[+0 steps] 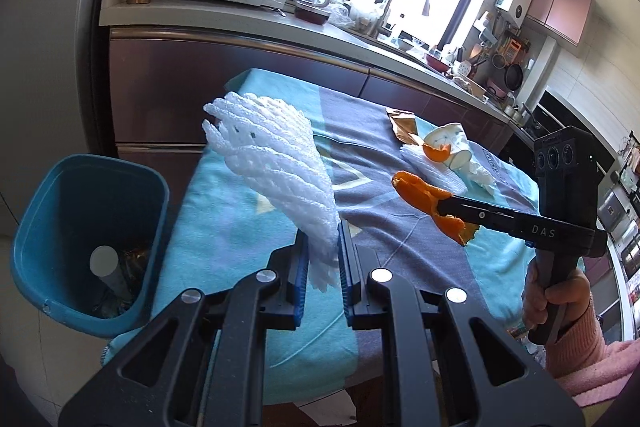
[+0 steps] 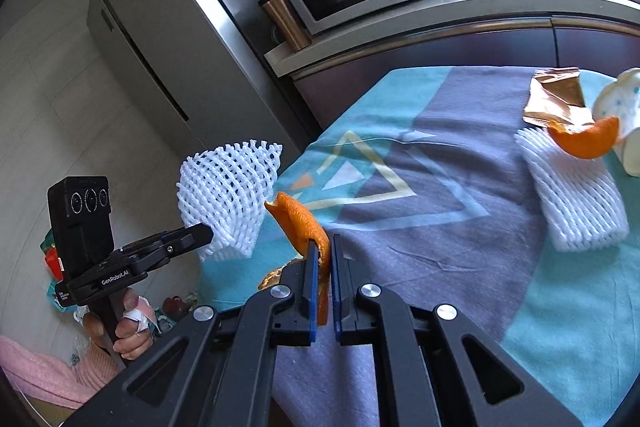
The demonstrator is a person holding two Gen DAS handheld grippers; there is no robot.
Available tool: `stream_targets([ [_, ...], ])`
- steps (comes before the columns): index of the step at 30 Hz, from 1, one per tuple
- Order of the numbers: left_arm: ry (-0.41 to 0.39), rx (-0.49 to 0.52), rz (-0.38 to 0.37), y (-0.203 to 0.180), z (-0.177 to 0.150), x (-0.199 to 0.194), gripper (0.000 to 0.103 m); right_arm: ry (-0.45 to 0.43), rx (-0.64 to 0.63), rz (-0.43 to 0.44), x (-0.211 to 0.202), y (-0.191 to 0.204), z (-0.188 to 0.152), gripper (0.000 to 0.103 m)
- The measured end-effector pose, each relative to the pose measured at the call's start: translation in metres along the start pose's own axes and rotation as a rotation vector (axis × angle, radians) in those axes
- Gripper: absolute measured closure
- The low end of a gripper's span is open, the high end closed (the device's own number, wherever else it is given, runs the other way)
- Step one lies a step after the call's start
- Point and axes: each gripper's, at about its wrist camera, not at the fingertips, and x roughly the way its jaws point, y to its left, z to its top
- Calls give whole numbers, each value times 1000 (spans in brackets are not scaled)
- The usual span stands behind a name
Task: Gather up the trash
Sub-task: 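Carry the foam net and orange peel over the teal bin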
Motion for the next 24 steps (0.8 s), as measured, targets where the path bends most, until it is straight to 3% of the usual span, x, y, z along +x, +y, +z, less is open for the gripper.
stream_targets([
  [13,-68,-108,142,70,-2,-46,88,96,-101,103,70,54,27,98],
  [24,-56,-184,240,124,-7,-52,88,159,-146,137,126,91,48,98],
])
